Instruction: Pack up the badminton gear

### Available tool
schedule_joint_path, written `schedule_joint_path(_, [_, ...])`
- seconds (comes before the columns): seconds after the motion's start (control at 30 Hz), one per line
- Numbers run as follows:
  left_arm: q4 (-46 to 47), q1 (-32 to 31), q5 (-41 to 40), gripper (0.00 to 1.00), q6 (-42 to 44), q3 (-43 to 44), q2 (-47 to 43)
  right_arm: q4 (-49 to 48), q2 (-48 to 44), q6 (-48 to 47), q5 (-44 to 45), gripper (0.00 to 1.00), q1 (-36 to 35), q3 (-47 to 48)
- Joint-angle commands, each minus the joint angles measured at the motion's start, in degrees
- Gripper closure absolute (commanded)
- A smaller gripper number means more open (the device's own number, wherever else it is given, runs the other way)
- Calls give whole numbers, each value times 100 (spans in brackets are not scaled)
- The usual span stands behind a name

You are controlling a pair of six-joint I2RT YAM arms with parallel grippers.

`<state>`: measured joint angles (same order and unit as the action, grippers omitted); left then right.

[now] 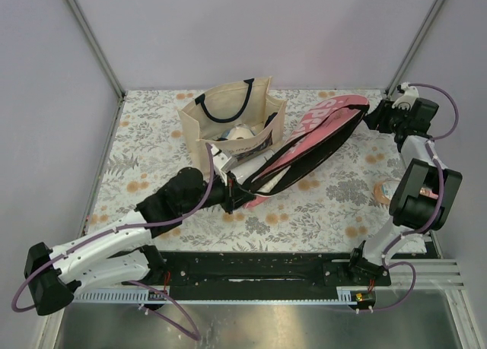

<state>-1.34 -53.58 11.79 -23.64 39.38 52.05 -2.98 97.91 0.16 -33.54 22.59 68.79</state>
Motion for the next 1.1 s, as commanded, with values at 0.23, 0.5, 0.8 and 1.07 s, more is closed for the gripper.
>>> schedule_joint_path(0.23, [-560,436,174,100,-466,896,-90,-414,729,-2635,-530,43,0,696])
schedule_joint_path(0.5, [-507,533,367,100,-633,1090,103,-1141,1055,-2847,-697,45,-9,531])
schedule_joint_path(0.8, [-516,533,455,100,-721,1143,165,-2558,1213,-2802,-619,45,-176,64])
schedule_joint_path(1.07, [-490,542,587,100,-747,1125,183,-2831,1362,-2820,-373,47,-316,125])
